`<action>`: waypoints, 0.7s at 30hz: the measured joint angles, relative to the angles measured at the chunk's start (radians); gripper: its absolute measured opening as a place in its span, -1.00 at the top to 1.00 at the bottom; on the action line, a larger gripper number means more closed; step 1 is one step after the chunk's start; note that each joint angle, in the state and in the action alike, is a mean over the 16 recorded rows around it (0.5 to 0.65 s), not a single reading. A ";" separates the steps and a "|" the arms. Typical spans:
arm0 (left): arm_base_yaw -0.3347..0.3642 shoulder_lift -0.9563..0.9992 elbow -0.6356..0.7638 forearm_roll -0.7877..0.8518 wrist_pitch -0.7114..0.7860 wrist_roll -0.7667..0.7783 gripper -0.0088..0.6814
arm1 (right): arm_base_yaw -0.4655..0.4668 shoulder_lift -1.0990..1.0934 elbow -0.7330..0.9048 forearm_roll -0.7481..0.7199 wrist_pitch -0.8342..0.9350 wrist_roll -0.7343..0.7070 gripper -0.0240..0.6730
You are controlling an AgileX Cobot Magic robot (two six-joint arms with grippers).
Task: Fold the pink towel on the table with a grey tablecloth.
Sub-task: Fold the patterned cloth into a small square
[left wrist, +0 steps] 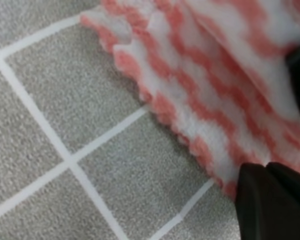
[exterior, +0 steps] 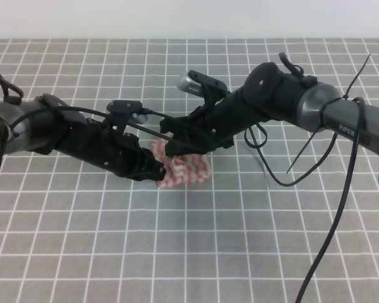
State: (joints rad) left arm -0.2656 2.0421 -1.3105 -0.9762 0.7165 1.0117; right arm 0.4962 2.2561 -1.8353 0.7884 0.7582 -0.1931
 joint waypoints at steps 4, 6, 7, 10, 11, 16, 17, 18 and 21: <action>0.000 0.000 0.000 -0.001 0.003 0.000 0.98 | 0.000 0.004 0.000 -0.010 -0.001 0.000 0.97; 0.000 0.000 0.000 -0.001 0.005 0.000 0.98 | 0.000 0.005 0.000 -0.015 -0.002 0.000 0.97; 0.000 0.000 0.000 -0.002 0.006 0.000 0.98 | 0.000 0.005 0.000 -0.018 -0.004 0.000 0.97; 0.000 -0.001 0.000 -0.002 0.009 0.000 0.98 | 0.000 0.005 0.000 -0.025 -0.009 0.000 0.97; 0.000 0.000 -0.001 -0.002 0.010 0.000 0.98 | 0.000 0.005 0.000 -0.028 -0.011 0.000 0.97; 0.000 -0.001 -0.001 -0.003 0.015 0.000 0.98 | 0.000 0.009 0.001 -0.041 -0.018 0.001 0.97; 0.000 -0.002 -0.001 -0.004 0.016 0.000 0.98 | 0.000 0.010 0.001 -0.043 -0.019 0.001 0.97; 0.000 -0.003 -0.001 -0.004 0.017 0.000 0.98 | 0.000 0.009 0.001 -0.045 -0.020 0.001 0.97; 0.001 -0.009 -0.001 -0.006 0.018 0.000 0.98 | 0.000 0.010 0.001 -0.051 -0.022 0.001 0.97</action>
State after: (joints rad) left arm -0.2650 2.0331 -1.3113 -0.9819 0.7347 1.0114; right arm 0.4967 2.2665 -1.8345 0.7375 0.7366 -0.1920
